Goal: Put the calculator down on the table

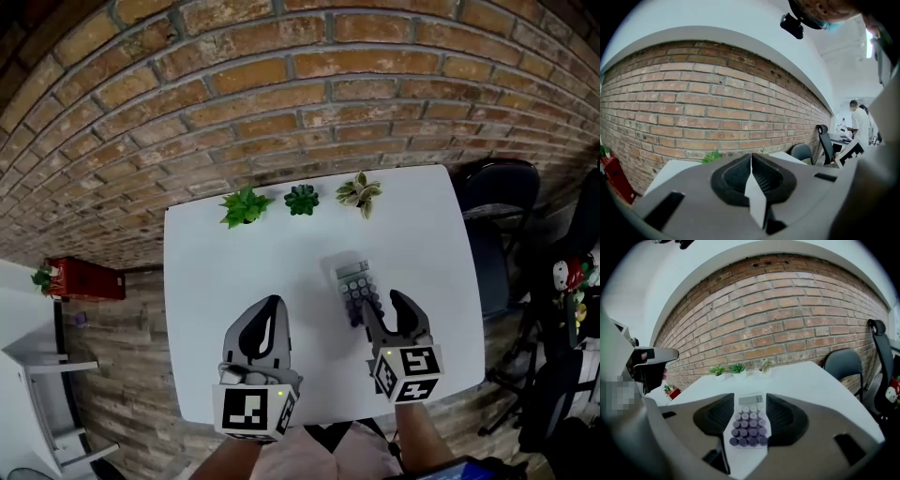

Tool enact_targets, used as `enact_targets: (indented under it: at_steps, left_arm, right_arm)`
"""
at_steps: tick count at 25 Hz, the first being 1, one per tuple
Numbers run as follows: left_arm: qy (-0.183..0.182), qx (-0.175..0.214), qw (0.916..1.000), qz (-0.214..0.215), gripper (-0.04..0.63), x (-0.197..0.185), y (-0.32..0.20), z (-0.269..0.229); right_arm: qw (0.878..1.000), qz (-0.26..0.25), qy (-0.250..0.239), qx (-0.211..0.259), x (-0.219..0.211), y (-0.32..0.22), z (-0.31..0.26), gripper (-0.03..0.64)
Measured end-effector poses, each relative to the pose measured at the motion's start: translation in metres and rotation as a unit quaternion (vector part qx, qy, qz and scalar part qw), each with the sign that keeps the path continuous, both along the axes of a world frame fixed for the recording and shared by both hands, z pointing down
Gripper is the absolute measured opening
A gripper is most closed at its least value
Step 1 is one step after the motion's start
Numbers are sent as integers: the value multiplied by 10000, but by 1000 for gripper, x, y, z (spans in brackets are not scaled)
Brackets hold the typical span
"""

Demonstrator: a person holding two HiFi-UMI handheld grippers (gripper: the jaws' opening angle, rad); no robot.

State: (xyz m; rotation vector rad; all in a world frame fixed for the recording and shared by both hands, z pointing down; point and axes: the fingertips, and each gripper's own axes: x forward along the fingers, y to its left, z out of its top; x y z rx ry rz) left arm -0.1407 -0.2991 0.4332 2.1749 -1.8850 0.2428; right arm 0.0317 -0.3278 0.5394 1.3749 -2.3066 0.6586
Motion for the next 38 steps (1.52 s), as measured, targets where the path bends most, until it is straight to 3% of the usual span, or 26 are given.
enact_targets:
  at_steps: [7, 13, 15, 23, 38]
  left_arm:
    - [-103, 828, 9962, -269, 15, -10, 4, -75]
    - [-224, 1473, 9875, -505, 15, -21, 7, -140]
    - [-245, 1604, 9853, -535, 15, -22, 8, -152]
    - [-212, 1723, 9834, -521, 15, -15, 19, -161]
    - [-188, 1688, 9842, -506, 15, -9, 24, -157]
  right_arm:
    - [9934, -451, -282, 1019, -18, -4, -97, 159]
    - [9800, -629, -321, 1863, -32, -3, -174, 12]
    - [9752, -720, -341, 2065, -36, -3, -192, 0]
    - [9638, -853, -308, 2508, -36, 4, -225, -3]
    - [9634, -874, -376, 2504, -36, 11, -226, -3]
